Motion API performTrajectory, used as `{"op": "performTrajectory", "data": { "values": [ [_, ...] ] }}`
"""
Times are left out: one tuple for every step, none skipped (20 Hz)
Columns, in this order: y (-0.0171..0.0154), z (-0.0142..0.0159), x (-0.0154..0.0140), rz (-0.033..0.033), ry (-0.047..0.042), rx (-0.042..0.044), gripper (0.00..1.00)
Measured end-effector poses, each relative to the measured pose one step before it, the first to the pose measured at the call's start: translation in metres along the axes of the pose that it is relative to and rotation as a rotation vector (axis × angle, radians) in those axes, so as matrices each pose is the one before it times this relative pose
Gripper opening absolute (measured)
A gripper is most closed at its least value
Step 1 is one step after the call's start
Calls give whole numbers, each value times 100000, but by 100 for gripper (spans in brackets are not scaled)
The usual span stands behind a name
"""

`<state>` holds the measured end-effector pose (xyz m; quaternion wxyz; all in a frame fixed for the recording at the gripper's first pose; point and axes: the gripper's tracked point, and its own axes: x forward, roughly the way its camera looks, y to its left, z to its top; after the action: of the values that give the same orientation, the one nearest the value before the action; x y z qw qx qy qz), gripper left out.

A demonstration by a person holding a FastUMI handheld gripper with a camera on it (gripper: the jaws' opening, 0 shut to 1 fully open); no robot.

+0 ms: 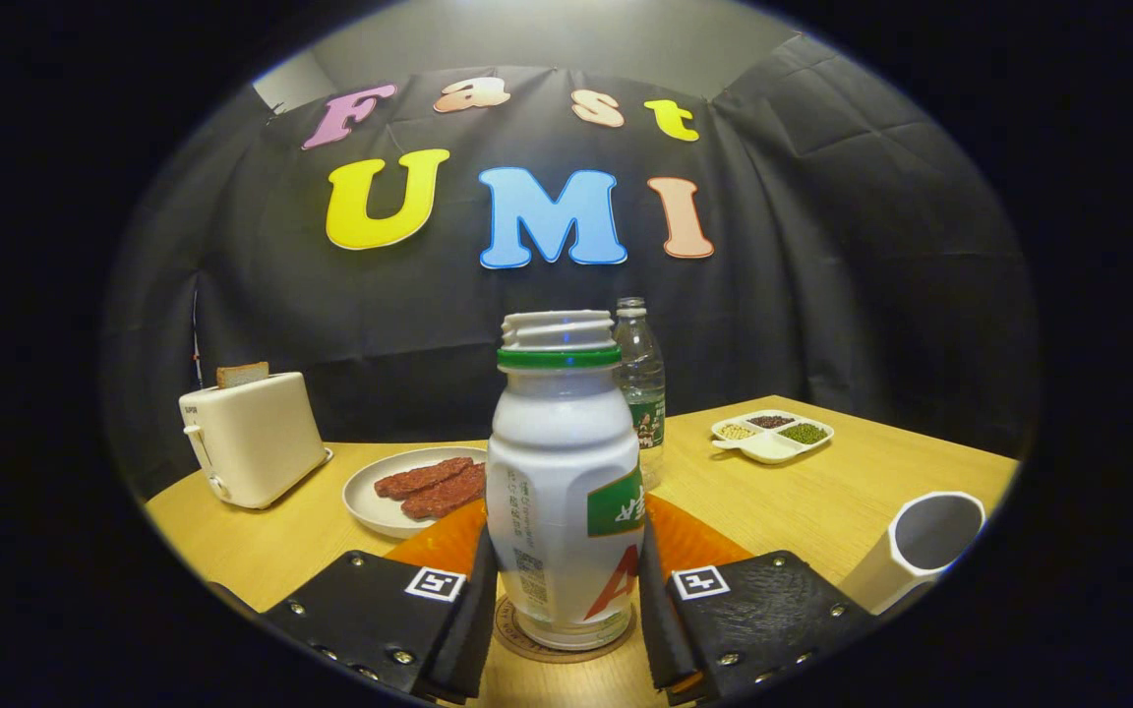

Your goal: Take the bottle from table, then pour the juice into the cup, finally place the bottle on the coaster

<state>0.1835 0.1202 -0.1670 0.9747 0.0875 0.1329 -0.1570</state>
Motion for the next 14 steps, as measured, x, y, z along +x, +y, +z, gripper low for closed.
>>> {"op": "performTrajectory", "data": {
  "values": [
    [89,56,14,-27,-192,-587,62],
    [-40,-56,79,-47,109,-522,62],
    [73,-137,77,43,298,-269,62],
    [204,133,815,110,-36,-147,62],
    [25,-8,-90,208,-66,-393,64],
    [-11,-121,69,76,-125,-321,64],
    [41,-15,41,1,-50,-136,64],
    [15,-189,31,-49,-50,-73,64],
    [13,5,10,63,-17,-19,64],
    [-83,44,-85,-277,10,245,64],
    [25,70,8,-324,34,222,65],
    [-156,-131,80,-557,281,742,69],
    [53,-20,-90,28,398,916,71],
    [18,24,-178,33,113,649,72]
  ]
}}
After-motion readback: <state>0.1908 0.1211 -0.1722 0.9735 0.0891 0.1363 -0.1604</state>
